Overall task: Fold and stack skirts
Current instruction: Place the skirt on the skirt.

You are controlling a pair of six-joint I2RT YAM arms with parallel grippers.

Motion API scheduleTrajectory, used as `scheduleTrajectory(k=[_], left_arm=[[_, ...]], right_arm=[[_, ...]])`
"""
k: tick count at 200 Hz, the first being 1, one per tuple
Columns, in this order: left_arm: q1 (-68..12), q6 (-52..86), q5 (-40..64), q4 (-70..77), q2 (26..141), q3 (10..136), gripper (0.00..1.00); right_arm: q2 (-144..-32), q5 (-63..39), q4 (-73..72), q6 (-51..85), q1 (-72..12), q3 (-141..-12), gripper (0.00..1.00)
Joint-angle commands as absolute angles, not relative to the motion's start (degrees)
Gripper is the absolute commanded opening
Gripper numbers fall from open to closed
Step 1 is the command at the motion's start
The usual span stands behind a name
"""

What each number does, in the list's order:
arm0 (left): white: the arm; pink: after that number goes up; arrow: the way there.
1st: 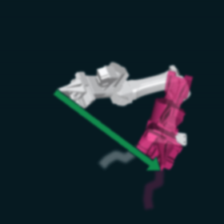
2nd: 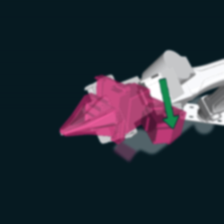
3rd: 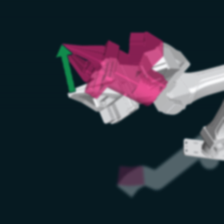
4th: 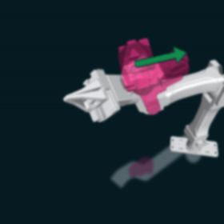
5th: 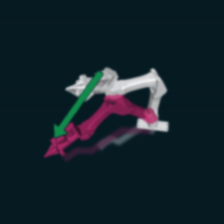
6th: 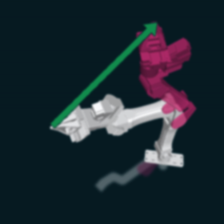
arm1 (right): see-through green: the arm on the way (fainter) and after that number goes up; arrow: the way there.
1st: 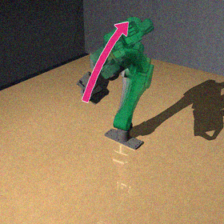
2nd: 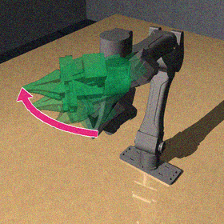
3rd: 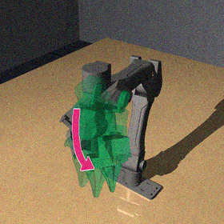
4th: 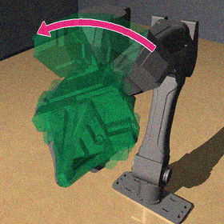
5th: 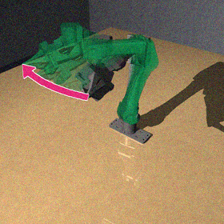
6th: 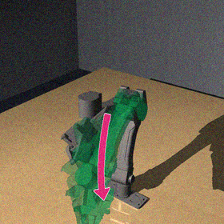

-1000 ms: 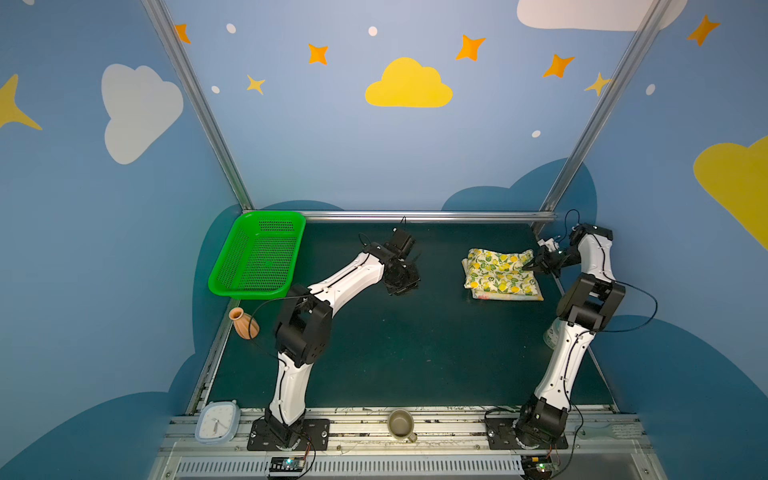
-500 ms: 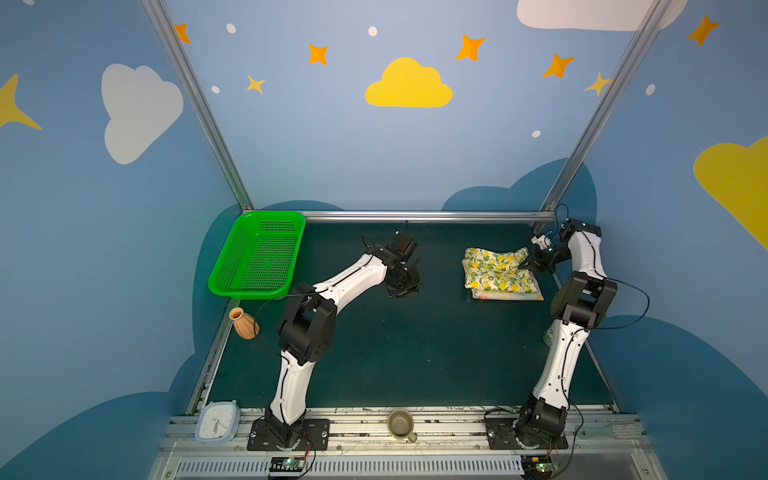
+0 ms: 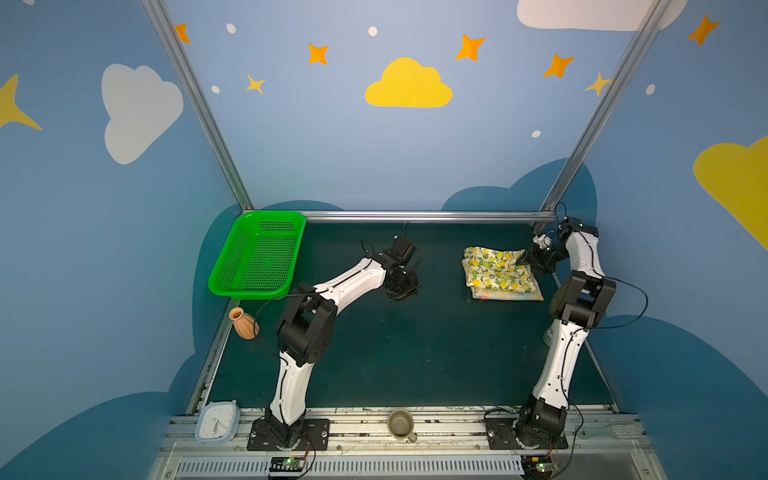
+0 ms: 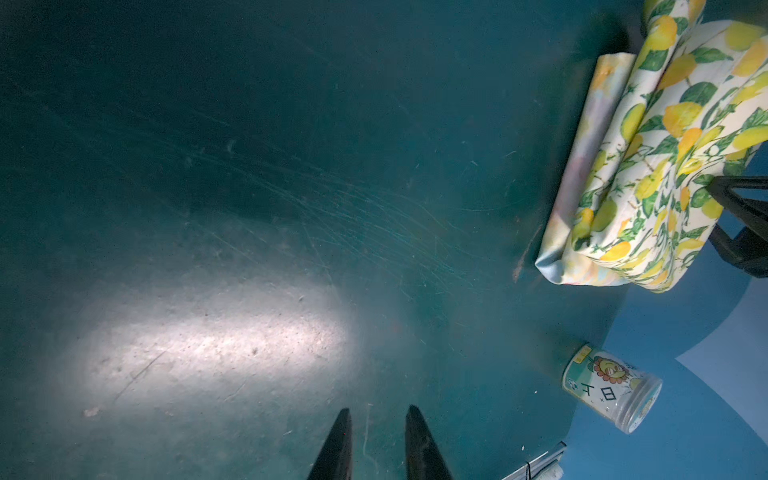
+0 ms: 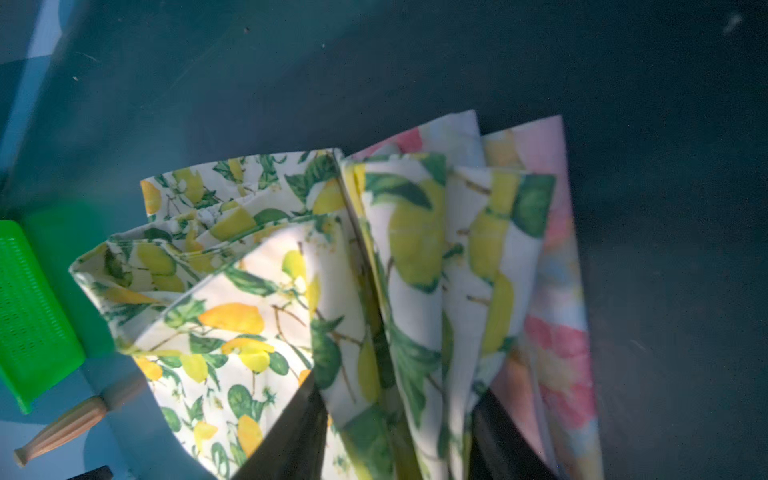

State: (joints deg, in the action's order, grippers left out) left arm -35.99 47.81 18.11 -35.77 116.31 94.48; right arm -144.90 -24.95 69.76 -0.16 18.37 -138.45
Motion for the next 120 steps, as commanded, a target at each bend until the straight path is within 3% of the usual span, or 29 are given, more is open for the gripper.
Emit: scheduleTrajectory(k=[1, 29, 56, 76, 120], left_arm=[[-36.0, 47.7, 16.0, -31.1, 111.3, 92.4, 0.25], [-35.7, 46.1, 13.1, -28.5, 107.7, 90.0, 0.29], [-34.4, 44.5, 10.3, -28.0, 104.7, 88.3, 0.38], [-32.5, 43.7, 9.1, -28.0, 102.7, 86.9, 0.56], [-27.3, 41.7, 6.3, -27.2, 96.5, 81.6, 0.82]], right_arm=[[-137.9, -21.3, 68.7, 1.7, 18.2, -137.3, 0.54], [-132.0, -17.8, 67.3, 2.6, 18.3, -133.6, 0.57], [-125.9, -16.5, 64.3, 1.8, 18.2, -126.8, 0.58], [-122.9, -18.2, 63.3, 2.7, 18.2, -122.4, 0.58], [-116.7, -15.5, 61.5, 7.3, 16.6, -111.6, 0.59]])
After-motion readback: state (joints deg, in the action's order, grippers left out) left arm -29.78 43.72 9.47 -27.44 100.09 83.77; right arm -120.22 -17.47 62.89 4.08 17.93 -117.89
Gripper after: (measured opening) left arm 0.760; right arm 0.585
